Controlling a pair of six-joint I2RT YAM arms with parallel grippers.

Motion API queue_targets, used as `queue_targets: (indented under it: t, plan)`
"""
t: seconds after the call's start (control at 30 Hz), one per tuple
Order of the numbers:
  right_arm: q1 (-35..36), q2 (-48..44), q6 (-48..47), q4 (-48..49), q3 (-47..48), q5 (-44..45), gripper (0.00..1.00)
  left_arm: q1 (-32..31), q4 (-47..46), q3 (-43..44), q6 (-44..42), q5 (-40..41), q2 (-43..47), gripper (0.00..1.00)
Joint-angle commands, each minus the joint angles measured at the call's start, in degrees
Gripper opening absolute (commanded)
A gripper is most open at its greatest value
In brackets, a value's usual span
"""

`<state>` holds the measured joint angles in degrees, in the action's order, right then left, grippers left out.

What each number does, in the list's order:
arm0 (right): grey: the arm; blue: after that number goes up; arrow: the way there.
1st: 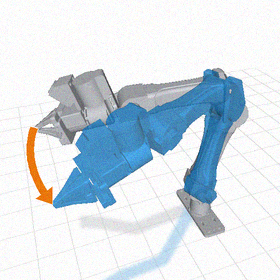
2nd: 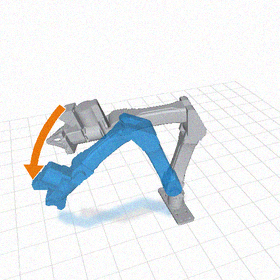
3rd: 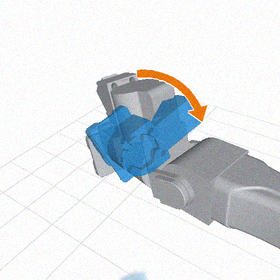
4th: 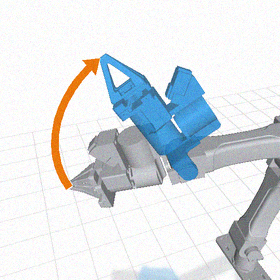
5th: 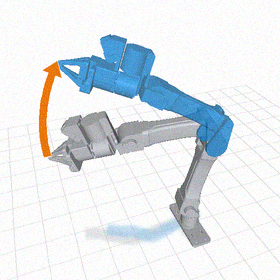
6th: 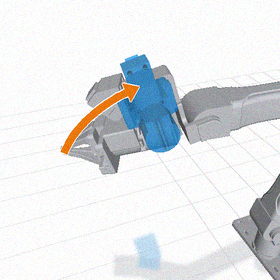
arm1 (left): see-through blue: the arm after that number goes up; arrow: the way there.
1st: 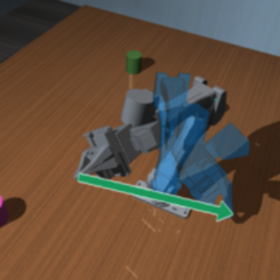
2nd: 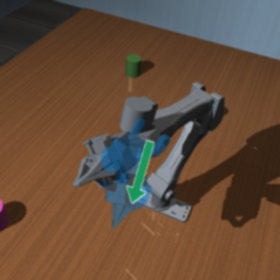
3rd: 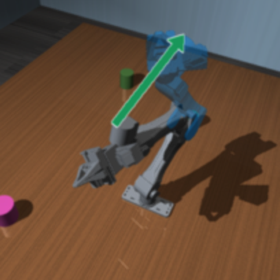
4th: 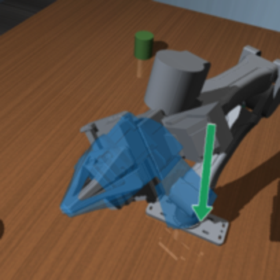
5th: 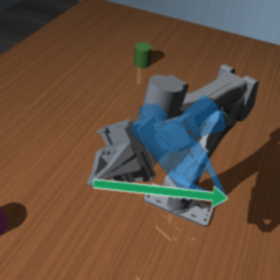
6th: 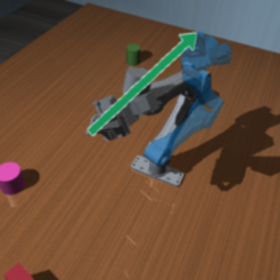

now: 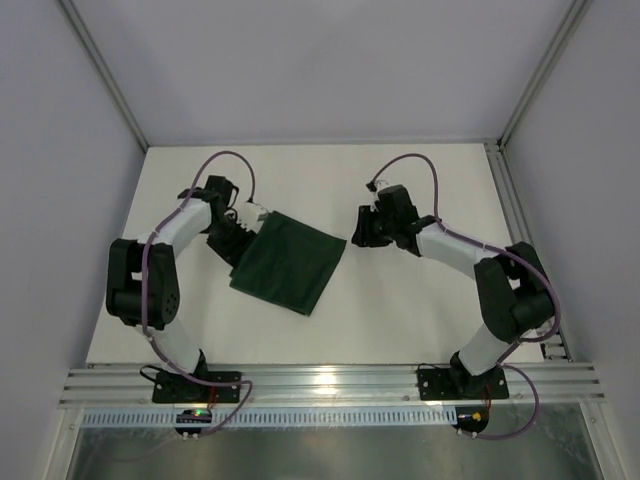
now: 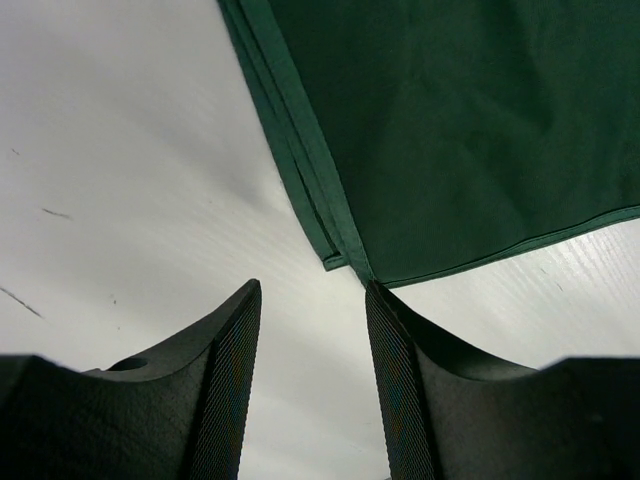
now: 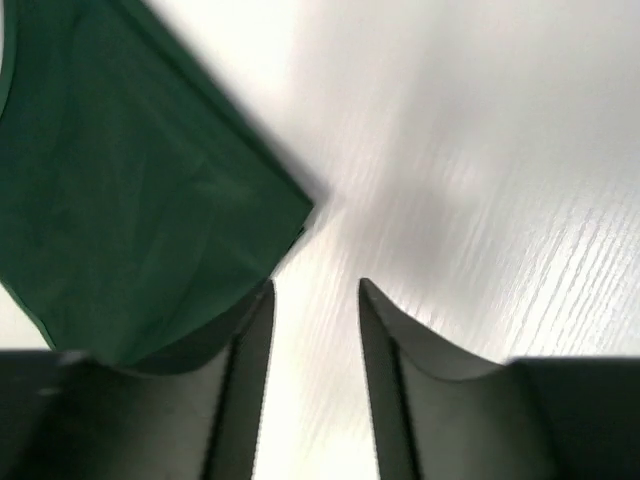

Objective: Fold the napkin into a case and place the utensils inside
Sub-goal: Move the lower triangle-folded napkin to the center of the board.

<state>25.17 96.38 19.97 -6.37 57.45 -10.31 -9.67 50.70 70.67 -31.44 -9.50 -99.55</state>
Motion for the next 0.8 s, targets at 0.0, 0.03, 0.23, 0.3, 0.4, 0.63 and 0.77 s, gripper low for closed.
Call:
queue_targets:
  t: [0.0,0.03,0.23,0.3,0.4,0.63,0.77]
  plan:
    - [6.35,-6.81,-6.24,0.47,-3.57,-0.03,0.37,2.37,-1.30,-1.33,1.64,-3.42,2.16,0.48]
    - [8.21,-7.95,-8.08,1.35,-5.05,-1.63,0.29,2.55,-1.22,-1.85,1.65,-3.77,2.25,0.48]
    - [20.79,-5.86,-12.93,4.87,-5.33,-10.96,0.17,2.82,-0.69,-4.49,2.08,-8.08,3.48,0.48]
    - [21.59,-3.92,-11.71,7.06,-5.68,-12.71,0.13,2.82,-1.04,-5.54,2.26,-7.73,3.05,0.49]
    - [21.94,-0.86,-9.78,9.62,-5.86,-15.09,0.10,2.73,-2.44,-5.99,3.05,-6.41,1.29,0.49]
    - [22.38,3.29,-8.63,14.28,-8.93,-16.24,0.06,2.03,-5.69,-6.07,4.46,-3.35,-2.58,0.46]
    - [22.47,4.52,-8.98,13.93,-9.11,-15.62,0.06,1.94,-8.42,-5.73,4.99,-1.41,-3.81,0.35]
